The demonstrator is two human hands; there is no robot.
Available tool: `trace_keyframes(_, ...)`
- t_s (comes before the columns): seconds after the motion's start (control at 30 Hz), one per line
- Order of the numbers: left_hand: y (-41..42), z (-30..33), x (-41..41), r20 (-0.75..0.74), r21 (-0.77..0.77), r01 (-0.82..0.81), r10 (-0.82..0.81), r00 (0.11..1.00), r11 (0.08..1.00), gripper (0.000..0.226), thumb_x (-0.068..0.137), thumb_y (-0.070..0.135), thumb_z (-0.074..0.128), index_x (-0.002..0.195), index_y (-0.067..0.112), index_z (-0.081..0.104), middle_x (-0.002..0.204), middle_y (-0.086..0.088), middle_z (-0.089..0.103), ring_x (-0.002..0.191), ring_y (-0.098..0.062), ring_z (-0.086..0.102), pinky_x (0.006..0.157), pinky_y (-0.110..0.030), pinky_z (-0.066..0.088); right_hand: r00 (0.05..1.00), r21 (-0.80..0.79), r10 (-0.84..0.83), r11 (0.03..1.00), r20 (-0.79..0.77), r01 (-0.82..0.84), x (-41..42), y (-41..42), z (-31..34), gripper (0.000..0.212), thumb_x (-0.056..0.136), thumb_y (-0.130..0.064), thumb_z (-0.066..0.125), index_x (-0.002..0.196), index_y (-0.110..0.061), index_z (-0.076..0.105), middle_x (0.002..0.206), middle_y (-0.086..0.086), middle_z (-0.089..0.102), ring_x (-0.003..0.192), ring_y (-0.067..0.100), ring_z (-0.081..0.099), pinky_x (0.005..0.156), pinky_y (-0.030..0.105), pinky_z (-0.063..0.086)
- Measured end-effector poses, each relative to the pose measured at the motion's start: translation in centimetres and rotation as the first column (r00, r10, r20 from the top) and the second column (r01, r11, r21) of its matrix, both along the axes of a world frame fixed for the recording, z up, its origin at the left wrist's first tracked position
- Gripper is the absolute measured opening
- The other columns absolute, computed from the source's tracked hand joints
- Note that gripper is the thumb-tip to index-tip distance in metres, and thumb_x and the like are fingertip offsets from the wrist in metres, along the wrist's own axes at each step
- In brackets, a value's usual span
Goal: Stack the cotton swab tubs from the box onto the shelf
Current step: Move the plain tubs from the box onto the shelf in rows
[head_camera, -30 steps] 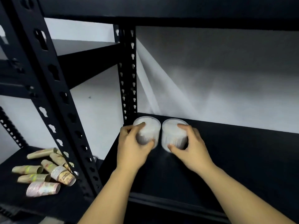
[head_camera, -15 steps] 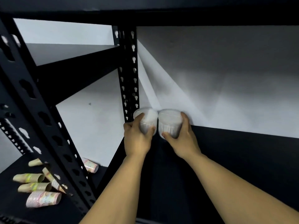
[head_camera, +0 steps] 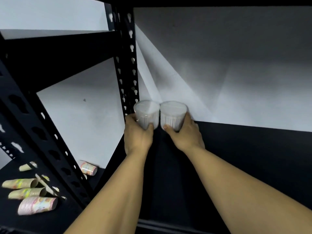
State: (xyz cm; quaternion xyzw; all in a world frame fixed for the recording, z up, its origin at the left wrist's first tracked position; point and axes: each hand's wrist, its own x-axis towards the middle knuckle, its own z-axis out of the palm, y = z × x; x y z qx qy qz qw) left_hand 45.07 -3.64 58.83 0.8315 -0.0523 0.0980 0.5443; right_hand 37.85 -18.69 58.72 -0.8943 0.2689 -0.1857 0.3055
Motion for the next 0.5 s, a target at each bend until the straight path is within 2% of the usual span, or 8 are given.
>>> trace_keyframes(0.13, 0.0, -0.1, -0.1, 0.03, 0.066, 0.031, -0.033, 0.999, 0.997, 0.061, 0.085, 0.035, 0.074, 0.139, 0.025, 0.045, 0.135, -0.005, 0.051, 0.116, -0.027, 0.06, 0.085, -0.031, 0.045, 0.998, 0.08, 0.029, 0.996, 0.055, -0.033, -0.9, 0.1, 0.1, 0.111, 0.069, -0.07, 0.07, 0.156, -0.022, 0.02, 0.151, 0.002, 0.043, 0.139, 0.025, 0.041, 0.112, 0.043, 0.041)
trace_keyframes(0.23, 0.1, -0.1, -0.4, 0.009, 0.18, 0.068, -0.071, 0.997, 0.981, 0.077, 0.083, 0.04, 0.075, 0.145, 0.017, 0.037, 0.138, -0.011, 0.046, 0.121, -0.033, 0.056, 0.087, -0.035, 0.047, 0.997, 0.11, 0.051, 0.992, 0.066, -0.058, -2.4, 0.0, 0.3, 0.101, 0.079, -0.05, 0.077, 0.156, -0.018, 0.021, 0.155, 0.004, 0.036, 0.14, 0.024, 0.041, 0.109, 0.029, 0.036)
trace_keyframes(0.3, 0.7, 0.2, -2.1, -0.023, 0.217, 0.09, -0.087, 0.996, 0.972, 0.082, 0.079, 0.043, 0.078, 0.144, 0.011, 0.038, 0.137, -0.015, 0.045, 0.125, -0.036, 0.051, 0.098, -0.04, 0.048, 0.997, 0.066, 0.052, 0.996, 0.053, -0.055, -4.8, 0.0, 0.5, 0.095, 0.083, -0.043, 0.076, 0.157, -0.017, 0.022, 0.157, 0.006, 0.033, 0.14, 0.025, 0.041, 0.108, 0.03, 0.037)
trace_keyframes(0.37, 1.4, 0.8, -5.2, -0.016, 0.27, 0.15, -0.151, 0.988, 0.951, 0.074, 0.078, 0.045, 0.078, 0.138, 0.014, 0.047, 0.133, -0.013, 0.047, 0.125, -0.033, 0.05, 0.103, -0.04, 0.046, 0.995, 0.036, 0.08, 0.996, 0.066, -0.083, -7.8, 0.2, 0.7, 0.084, 0.084, -0.042, 0.075, 0.153, -0.021, 0.033, 0.152, 0.003, 0.038, 0.135, 0.022, 0.047, 0.105, 0.031, 0.042)
trace_keyframes(0.5, 3.4, 1.0, -12.6, 0.049, 0.364, 0.3, -0.34, 0.939, 0.882, 0.055, 0.081, 0.047, 0.074, 0.127, 0.023, 0.057, 0.127, 0.0, 0.052, 0.122, -0.02, 0.051, 0.098, -0.033, 0.047, 0.985, 0.013, 0.162, 0.986, 0.066, -0.163, -14.5, 0.9, 1.2, 0.059, 0.085, -0.043, 0.073, 0.138, -0.029, 0.051, 0.138, -0.008, 0.047, 0.128, 0.014, 0.05, 0.104, 0.033, 0.045)
